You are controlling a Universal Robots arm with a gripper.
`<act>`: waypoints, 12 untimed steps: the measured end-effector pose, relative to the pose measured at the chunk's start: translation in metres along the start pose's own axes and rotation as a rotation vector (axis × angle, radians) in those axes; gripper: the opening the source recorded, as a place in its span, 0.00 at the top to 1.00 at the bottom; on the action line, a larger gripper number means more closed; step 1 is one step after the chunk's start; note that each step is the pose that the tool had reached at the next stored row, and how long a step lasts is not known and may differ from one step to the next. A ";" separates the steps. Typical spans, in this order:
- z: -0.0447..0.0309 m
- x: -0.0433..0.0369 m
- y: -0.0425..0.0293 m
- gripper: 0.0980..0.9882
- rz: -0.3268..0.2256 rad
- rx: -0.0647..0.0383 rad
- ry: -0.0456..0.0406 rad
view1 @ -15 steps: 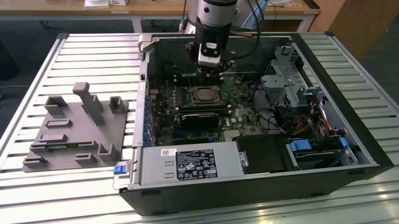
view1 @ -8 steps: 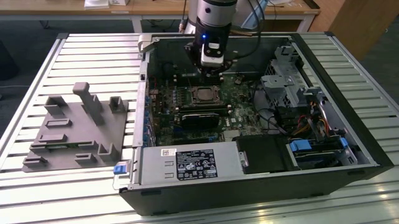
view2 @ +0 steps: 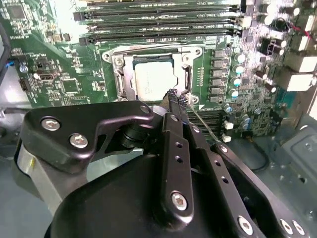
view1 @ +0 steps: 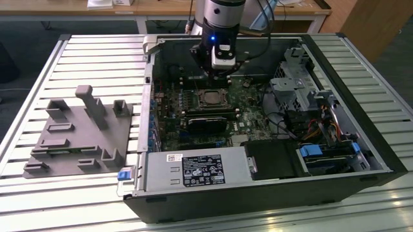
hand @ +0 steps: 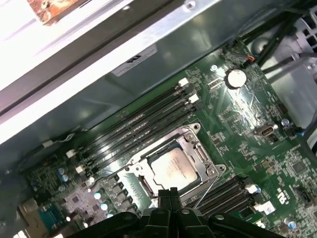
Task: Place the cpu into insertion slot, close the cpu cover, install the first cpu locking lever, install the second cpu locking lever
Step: 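Install the first cpu locking lever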
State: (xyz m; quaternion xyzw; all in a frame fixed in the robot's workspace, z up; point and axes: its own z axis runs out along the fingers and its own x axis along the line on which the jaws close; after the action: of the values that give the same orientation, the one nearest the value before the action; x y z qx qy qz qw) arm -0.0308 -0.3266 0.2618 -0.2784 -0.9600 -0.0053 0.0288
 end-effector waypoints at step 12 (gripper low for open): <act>0.0001 0.0000 0.0000 0.99 -0.176 -0.005 -0.0065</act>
State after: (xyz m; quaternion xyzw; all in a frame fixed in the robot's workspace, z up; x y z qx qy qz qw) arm -0.0308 -0.3266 0.2617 -0.1929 -0.9809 -0.0096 0.0244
